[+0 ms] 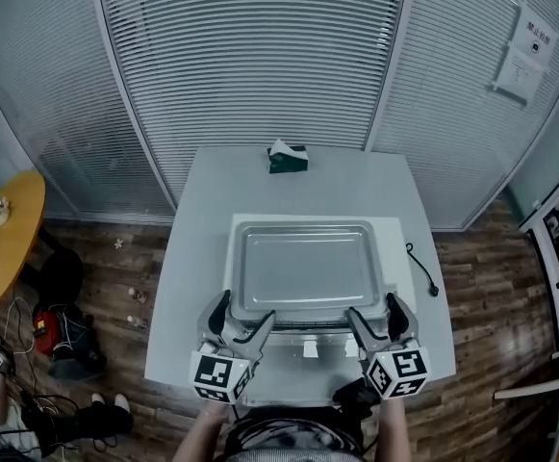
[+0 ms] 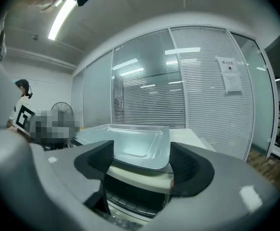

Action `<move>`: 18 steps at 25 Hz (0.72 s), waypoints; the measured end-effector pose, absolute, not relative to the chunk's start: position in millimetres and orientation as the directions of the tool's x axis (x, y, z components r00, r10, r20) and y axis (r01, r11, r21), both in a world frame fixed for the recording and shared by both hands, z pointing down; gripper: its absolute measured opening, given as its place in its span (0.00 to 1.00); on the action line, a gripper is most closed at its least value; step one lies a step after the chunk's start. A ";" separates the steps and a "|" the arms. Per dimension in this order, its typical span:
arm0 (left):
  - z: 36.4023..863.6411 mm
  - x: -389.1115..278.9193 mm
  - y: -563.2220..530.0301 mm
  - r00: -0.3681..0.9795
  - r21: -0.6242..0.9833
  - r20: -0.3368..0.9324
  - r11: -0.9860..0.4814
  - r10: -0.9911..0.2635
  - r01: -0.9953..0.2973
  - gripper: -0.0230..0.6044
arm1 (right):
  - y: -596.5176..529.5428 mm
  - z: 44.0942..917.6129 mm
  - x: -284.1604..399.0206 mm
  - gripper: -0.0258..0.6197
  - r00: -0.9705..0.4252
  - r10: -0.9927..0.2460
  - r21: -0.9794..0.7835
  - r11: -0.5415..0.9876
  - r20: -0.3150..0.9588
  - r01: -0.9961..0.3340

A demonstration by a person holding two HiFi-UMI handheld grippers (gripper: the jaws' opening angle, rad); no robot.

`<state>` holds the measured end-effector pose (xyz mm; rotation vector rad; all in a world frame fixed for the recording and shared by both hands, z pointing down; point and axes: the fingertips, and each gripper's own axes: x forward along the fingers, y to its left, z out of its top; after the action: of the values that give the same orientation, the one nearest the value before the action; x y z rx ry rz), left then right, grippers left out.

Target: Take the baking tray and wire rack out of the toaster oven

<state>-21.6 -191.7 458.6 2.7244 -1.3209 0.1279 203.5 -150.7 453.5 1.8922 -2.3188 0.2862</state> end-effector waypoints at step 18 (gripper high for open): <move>488.1 -47.2 -134.3 0.626 0.286 0.130 -0.575 -0.769 -0.766 0.61 | -94.0 482.2 189.1 0.36 -0.149 -0.964 -0.172 0.112 0.222 -0.979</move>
<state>-47.2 -134.3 488.1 2.5367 -1.2361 -0.0126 189.1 -94.0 482.2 2.0127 -2.3005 0.4301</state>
